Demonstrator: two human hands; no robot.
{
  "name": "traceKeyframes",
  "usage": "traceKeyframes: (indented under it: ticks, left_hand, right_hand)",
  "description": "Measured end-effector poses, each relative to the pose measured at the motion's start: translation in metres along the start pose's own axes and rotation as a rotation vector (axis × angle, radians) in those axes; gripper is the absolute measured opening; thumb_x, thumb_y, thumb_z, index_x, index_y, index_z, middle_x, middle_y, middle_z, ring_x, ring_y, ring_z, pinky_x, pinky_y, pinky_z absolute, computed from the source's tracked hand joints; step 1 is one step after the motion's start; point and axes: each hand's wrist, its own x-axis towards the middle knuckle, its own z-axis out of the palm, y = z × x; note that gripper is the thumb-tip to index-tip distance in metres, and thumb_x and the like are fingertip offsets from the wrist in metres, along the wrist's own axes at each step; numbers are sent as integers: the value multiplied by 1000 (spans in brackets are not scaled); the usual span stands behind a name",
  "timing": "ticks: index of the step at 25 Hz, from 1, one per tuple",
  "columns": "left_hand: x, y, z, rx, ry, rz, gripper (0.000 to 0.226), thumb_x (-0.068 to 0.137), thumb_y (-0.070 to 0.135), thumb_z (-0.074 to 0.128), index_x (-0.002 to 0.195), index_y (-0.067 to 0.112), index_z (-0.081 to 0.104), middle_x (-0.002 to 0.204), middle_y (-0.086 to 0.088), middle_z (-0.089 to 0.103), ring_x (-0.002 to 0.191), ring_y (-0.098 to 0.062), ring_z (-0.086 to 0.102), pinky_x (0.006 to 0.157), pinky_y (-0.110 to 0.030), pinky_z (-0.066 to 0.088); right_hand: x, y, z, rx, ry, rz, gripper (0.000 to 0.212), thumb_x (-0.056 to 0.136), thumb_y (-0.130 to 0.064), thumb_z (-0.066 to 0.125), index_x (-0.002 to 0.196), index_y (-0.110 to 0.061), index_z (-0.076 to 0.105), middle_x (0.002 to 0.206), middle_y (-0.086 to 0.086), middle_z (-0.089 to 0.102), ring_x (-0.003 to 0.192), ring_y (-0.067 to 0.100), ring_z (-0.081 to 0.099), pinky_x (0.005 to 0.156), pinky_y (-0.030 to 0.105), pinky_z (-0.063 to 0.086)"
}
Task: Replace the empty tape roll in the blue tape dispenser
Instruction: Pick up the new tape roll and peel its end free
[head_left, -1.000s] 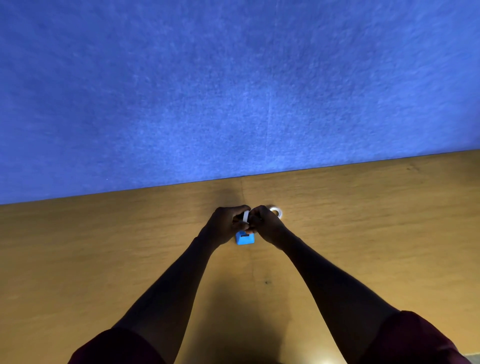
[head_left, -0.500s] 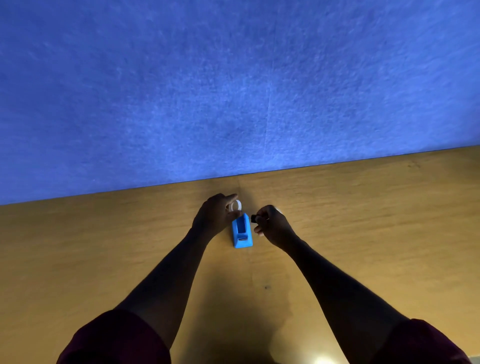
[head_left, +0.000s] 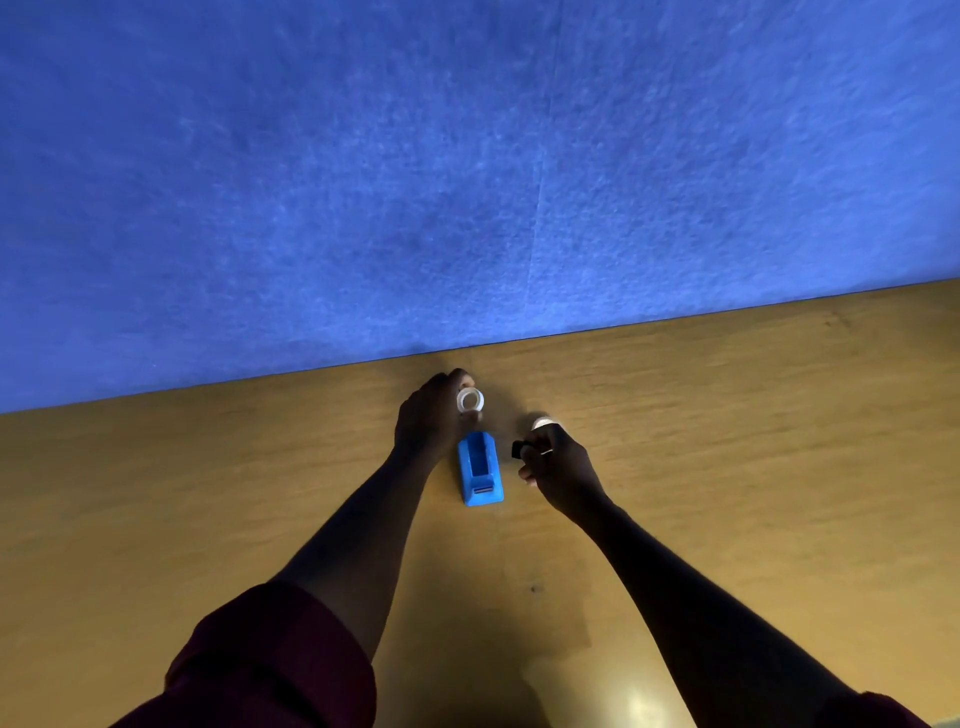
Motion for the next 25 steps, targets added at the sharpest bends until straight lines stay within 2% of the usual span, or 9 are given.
traceKeyframes:
  ticks: [2,6,10,15,21,25]
  left_hand:
    - [7,2,3,33,5,-18,40,82,43,72,115,33,53,111,6,64,97,-20,64,79,-37,53]
    - [16,-1,9,101,-36,-47,42,83,45,72,119,29,56,117,4,64,103,-22,64,81,-35,50]
    - [19,-3,13,121,-41,-61,44,84,45,72,122,28,57,120,3,63,106,-22,64,84,-35,50]
    - [22,-1,15,142,-20,-55,46,85,44,71,125,26,57,122,1,64,108,-24,64,85,-36,50]
    - [23,2,18,225,-17,-42,47,88,43,70,128,22,56,123,-3,63,107,-25,65,82,-36,50]
    - [23,3,15,215,-42,-48,52,85,45,72,128,22,55,125,-3,62,109,-25,64,86,-38,52]
  right_hand:
    - [1,2,-2,15,14,6,18,97,-20,60,113,-13,55,97,1,68,78,18,71,64,31,61]
    - [3,3,-7,21,32,-22,18,95,-20,63,111,-13,58,97,2,69,75,20,71,61,31,58]
    - [5,2,-9,33,43,-25,15,94,-19,65,107,-13,60,97,4,70,75,24,71,64,40,60]
    - [6,-1,-6,7,23,-7,17,95,-22,65,109,-14,59,97,3,69,78,20,70,62,31,58]
    - [2,0,-12,13,37,-10,17,95,-19,65,109,-11,60,94,6,70,77,22,70,62,32,57]
    - [0,2,-15,9,39,-4,20,95,-21,64,113,-13,59,98,3,69,78,18,69,60,26,54]
